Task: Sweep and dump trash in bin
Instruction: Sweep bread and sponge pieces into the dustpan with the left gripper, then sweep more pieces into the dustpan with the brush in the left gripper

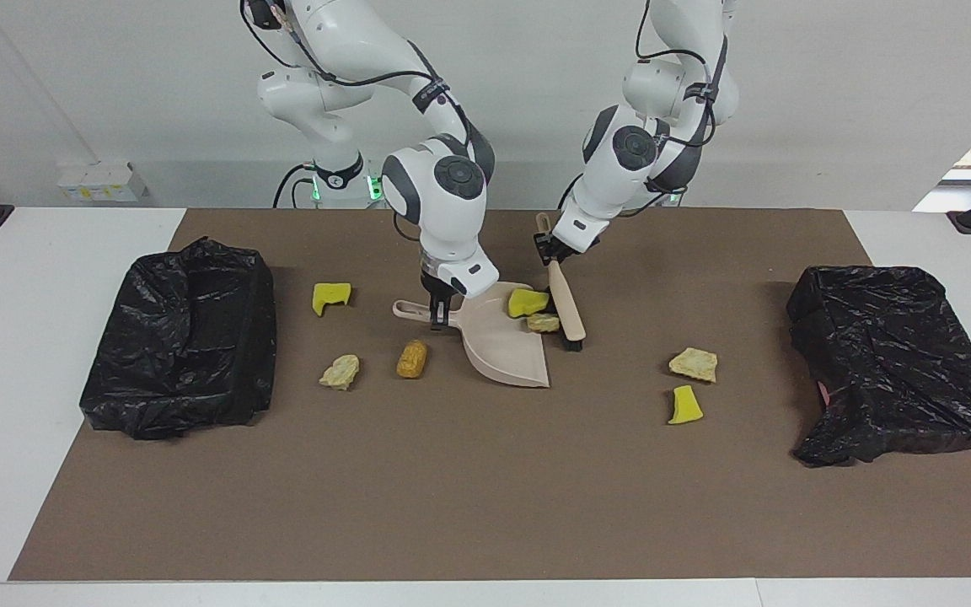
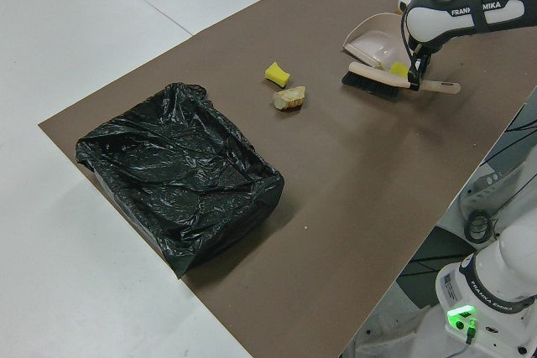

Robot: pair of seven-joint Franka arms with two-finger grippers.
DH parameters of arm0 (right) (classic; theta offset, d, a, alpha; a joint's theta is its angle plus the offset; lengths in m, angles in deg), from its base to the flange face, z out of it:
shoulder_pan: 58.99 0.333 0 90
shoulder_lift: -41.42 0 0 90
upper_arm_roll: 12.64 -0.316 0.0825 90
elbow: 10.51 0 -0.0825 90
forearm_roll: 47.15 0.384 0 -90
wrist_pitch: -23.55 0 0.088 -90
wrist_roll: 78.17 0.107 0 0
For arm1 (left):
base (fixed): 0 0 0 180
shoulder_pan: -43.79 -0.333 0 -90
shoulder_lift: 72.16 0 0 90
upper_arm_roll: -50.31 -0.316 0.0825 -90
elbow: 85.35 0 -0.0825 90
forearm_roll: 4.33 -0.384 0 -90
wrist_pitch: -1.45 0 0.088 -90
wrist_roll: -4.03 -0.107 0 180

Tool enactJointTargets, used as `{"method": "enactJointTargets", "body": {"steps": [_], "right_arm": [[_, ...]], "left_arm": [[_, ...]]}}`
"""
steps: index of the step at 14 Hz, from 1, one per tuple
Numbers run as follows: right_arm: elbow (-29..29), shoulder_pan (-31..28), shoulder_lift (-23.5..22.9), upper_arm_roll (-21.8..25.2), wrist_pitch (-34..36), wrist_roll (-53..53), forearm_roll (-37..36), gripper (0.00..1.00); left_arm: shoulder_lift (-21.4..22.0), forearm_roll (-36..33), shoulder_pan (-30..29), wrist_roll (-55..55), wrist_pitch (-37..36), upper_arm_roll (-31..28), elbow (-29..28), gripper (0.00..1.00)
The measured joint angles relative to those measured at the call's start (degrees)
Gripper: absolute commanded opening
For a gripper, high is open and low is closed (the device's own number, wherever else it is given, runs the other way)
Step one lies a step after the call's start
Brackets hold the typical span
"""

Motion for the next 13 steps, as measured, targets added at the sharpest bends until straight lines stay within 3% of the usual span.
{"method": "enactJointTargets", "body": {"steps": [4,7,9,13], "right_arm": [[-0.86,0.0,-0.22,0.0,0.0,0.0,0.0,0.0],[-1.85,0.0,-0.69,0.0,0.0,0.0,0.0,0.0],[-2.07,0.0,-0.81,0.0,0.0,0.0,0.0,0.0],[-2.13,0.03,-1.14,0.0,0.0,0.0,0.0,0.0]], "left_arm": [[-0.51,14.33,0.79,-5.53,4.99,0.01,0.24,0.0],[-0.44,15.78,0.78,-7.3,5.01,-0.52,2.75,0.0],[-0.11,13.94,0.37,-7.41,1.92,-1.1,4.94,0.0],[0.81,-3.07,-7.02,-7.7,-10.73,-1.86,9.83,0.0]]}}
